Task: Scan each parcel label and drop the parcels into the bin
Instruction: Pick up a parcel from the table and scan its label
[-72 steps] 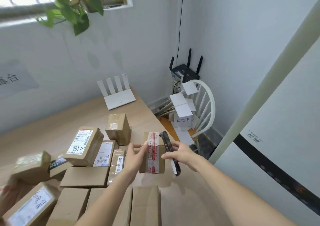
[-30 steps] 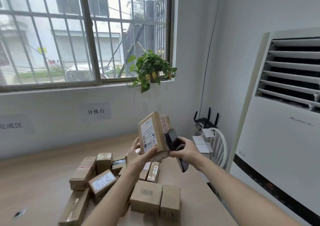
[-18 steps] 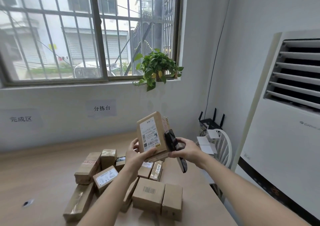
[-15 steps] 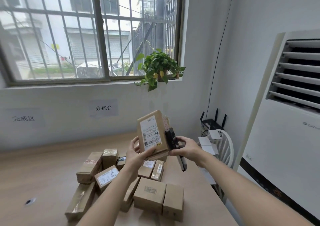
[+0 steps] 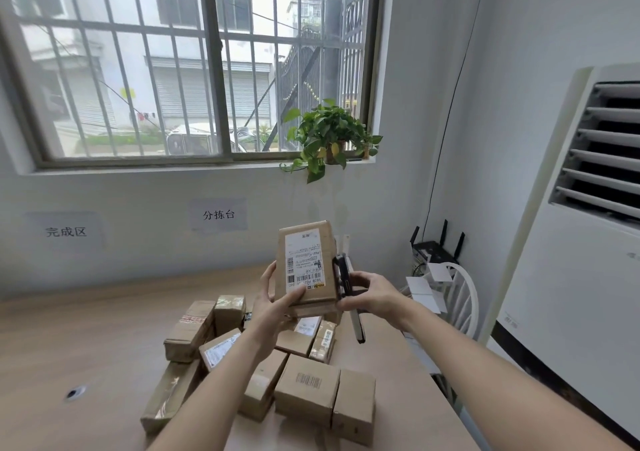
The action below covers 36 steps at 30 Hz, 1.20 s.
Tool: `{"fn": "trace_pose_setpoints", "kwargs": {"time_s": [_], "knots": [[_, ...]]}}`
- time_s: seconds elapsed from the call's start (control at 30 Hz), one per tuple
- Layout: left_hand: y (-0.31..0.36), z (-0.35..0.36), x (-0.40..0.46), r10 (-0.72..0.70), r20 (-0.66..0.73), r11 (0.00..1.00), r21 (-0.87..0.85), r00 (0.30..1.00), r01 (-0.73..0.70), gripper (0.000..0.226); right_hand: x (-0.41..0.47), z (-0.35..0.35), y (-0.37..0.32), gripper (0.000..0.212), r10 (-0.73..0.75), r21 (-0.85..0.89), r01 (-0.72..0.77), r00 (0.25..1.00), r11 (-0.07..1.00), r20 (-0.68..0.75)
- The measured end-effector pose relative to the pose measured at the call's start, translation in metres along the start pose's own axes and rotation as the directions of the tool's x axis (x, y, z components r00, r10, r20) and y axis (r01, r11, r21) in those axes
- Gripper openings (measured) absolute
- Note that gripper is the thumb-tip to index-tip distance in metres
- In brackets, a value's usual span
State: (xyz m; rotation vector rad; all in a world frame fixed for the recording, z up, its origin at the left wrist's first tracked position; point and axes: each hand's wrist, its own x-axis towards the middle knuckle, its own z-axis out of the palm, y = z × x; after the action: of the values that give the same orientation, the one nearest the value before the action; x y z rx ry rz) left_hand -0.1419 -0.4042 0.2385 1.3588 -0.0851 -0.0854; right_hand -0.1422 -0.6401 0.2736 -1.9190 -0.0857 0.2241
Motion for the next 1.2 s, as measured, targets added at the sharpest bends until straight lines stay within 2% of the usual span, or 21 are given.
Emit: {"fn": "trace_pose_setpoints", "kwargs": {"time_s": [0.1,0.23,0.33,0.43,0.67,0.8,0.93,1.07,1.2], "knots": [[0.0,0.0,-0.001,0.017,-0.002,1.0,0.004,1.0,-0.017,0.08,0.0,-0.001,-0.003,0.076,0.0,-0.028,0.0,1.0,1.0,0.015],[0.001,-0.001,-0.004,0.03,-0.007,0.999,0.045,1.0,-0.029,0.083,-0.004,-0.002,-0.006,0.072,0.003,-0.045,-0.002,1.0,0.999,0.025],[0.0,0.001,-0.006,0.062,-0.025,0.99,0.125,0.998,-0.059,0.099,-0.006,0.0,-0.006,0.076,-0.001,-0.041,0.001,1.0,0.999,-0.005],[-0.001,0.005,-0.009,0.08,-0.039,0.982,0.173,0.996,-0.072,0.112,-0.005,0.003,-0.007,0.071,-0.019,-0.034,0.017,0.999,0.999,-0.038],[0.003,0.001,-0.015,0.02,-0.007,0.992,0.121,1.0,-0.019,0.102,-0.007,0.007,-0.005,0.078,-0.024,-0.131,0.011,0.995,0.991,-0.098],[0.0,-0.008,-0.019,-0.011,0.002,0.994,0.109,1.0,0.01,0.091,-0.009,0.012,-0.004,0.095,-0.012,-0.204,-0.012,0.993,0.979,-0.116],[0.001,-0.011,-0.024,0.014,-0.048,0.985,0.174,0.999,-0.005,0.092,-0.006,0.016,-0.004,0.111,-0.048,-0.303,0.007,0.991,0.953,-0.128],[0.003,-0.022,-0.022,0.059,-0.115,0.967,0.255,0.992,-0.028,0.095,-0.013,0.02,-0.015,0.094,-0.077,-0.438,0.01,0.988,0.899,-0.136],[0.008,-0.036,-0.022,0.093,-0.166,0.95,0.309,0.982,-0.038,0.087,-0.015,0.02,-0.024,0.082,-0.117,-0.576,-0.007,0.977,0.817,-0.178]]}}
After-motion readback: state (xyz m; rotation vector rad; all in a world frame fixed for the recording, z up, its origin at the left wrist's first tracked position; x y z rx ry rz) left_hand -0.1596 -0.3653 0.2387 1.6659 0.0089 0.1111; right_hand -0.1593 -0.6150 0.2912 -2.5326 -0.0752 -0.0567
